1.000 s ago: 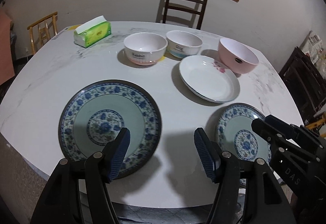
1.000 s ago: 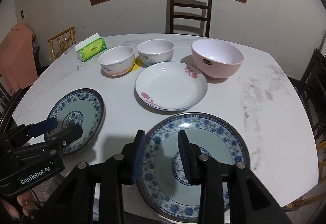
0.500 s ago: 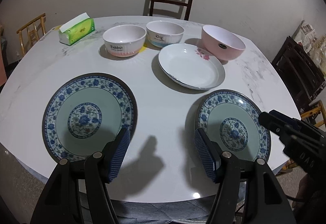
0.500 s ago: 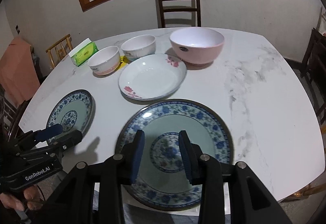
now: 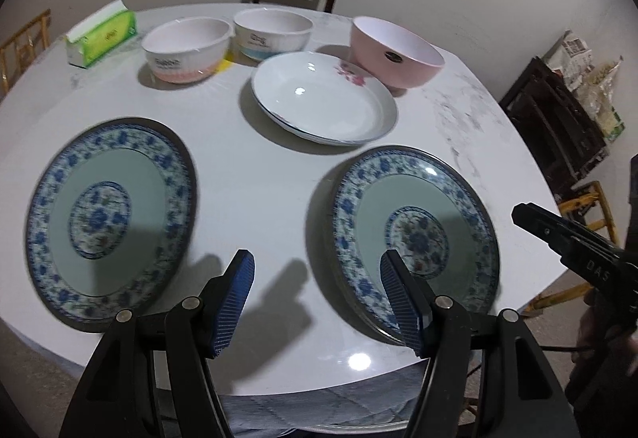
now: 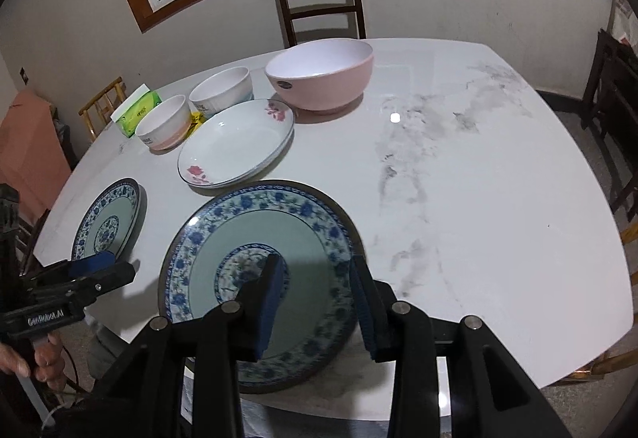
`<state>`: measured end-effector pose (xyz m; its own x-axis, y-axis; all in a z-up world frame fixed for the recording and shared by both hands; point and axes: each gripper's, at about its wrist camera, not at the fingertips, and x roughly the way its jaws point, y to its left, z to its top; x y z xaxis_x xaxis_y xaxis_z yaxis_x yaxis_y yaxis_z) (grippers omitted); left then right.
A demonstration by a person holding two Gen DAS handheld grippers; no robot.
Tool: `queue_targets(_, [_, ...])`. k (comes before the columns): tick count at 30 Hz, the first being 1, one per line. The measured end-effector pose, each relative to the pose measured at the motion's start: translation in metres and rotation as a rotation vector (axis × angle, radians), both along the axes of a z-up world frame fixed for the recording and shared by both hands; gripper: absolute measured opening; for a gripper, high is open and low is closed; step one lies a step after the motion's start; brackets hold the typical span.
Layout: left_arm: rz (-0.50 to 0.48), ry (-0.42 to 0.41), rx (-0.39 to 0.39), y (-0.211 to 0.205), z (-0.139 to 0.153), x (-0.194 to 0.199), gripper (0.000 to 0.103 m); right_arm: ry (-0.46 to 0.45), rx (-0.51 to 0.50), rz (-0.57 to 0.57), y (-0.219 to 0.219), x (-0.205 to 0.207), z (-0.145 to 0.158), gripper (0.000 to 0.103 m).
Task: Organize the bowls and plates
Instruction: 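Grasp the rim of the second blue-and-white plate with the left gripper and lift it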
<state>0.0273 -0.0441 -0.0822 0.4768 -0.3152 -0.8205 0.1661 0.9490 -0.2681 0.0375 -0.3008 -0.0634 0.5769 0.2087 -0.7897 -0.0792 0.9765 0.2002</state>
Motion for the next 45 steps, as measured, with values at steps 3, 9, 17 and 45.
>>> queue_targets(3, [-0.022,0.024,-0.047,-0.003,-0.007,0.004,0.062,0.013,0.044,0.013,-0.015,0.001,-0.009,0.035])
queue_targets(9, [-0.049,0.052,-0.079,-0.010,-0.019,0.011,0.060,0.083,0.185,0.017,-0.041,0.009,-0.036,0.035])
queue_targets(17, [-0.078,0.095,-0.103,-0.018,-0.035,0.020,0.054,0.122,0.270,0.048,-0.048,0.018,-0.059,0.035])
queue_targets(45, [-0.073,0.143,-0.118,-0.019,-0.050,0.030,0.016,0.151,0.360,0.031,-0.047,0.027,-0.080,0.014])
